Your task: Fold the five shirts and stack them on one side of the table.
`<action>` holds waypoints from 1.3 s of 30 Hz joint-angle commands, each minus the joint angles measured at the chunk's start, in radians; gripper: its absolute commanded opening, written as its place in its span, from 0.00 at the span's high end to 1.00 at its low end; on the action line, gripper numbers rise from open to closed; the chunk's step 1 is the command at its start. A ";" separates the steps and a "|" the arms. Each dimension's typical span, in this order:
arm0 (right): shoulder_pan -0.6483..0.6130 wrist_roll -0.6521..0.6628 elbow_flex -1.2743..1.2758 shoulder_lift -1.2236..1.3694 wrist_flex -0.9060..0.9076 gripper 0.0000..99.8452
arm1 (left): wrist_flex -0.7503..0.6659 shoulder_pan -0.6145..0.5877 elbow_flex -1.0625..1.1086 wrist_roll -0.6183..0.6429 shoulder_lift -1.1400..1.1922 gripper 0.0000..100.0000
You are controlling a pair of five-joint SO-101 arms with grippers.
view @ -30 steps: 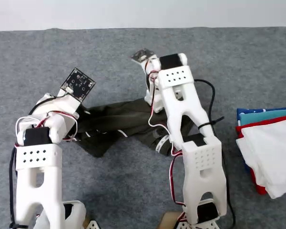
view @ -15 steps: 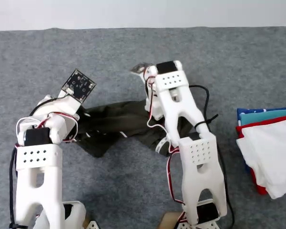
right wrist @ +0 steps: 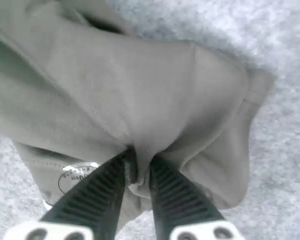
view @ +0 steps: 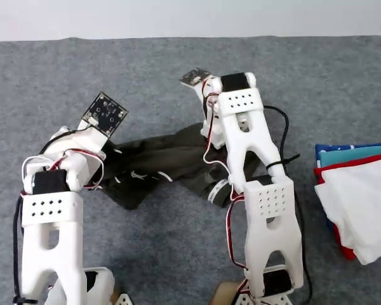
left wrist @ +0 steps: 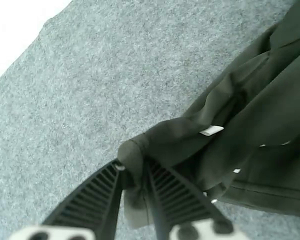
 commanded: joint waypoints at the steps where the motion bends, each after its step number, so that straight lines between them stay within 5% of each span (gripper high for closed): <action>1: 0.016 0.028 -0.054 -0.177 0.036 0.99 | 0.009 -0.002 -0.113 0.014 -0.012 1.00; 11: 0.016 0.032 -0.049 -0.573 0.036 0.99 | 0.137 0.005 -0.567 0.224 -0.012 1.00; 22: 0.125 -0.014 -0.048 -0.819 0.033 0.99 | 0.279 0.005 -0.941 0.236 -0.012 1.00; 39: 0.174 0.095 -0.054 -1.063 -0.094 0.99 | 0.311 0.074 -1.155 0.285 -0.012 1.00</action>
